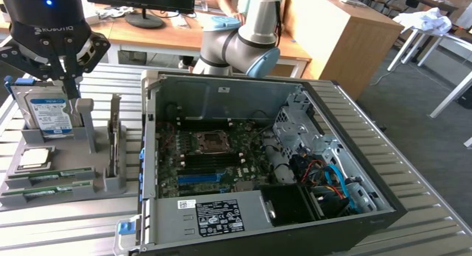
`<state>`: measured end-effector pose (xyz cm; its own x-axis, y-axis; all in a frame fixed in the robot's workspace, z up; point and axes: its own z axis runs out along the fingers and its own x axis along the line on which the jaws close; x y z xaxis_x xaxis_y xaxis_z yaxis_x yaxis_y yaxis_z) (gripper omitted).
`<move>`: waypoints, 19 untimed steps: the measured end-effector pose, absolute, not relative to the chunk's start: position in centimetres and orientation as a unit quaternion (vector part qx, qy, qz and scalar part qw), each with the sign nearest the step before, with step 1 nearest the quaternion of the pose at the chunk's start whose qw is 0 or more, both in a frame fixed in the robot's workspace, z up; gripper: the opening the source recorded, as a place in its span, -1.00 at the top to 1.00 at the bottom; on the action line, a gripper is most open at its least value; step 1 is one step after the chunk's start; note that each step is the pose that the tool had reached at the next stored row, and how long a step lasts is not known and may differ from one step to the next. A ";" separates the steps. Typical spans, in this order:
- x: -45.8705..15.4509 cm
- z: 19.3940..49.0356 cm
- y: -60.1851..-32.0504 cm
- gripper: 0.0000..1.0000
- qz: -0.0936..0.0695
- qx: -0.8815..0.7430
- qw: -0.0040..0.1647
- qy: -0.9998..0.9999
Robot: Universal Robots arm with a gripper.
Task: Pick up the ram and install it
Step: 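Pick up the ram and move it above insertion slot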
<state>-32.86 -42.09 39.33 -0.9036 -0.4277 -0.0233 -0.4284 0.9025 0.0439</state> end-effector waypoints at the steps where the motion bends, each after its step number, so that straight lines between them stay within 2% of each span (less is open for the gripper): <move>1: -32.9 39.3 -42.1 0.80 0.024 -0.222 0.007 0.975; 19: -32.9 39.3 -42.1 0.80 0.024 -0.259 0.006 0.966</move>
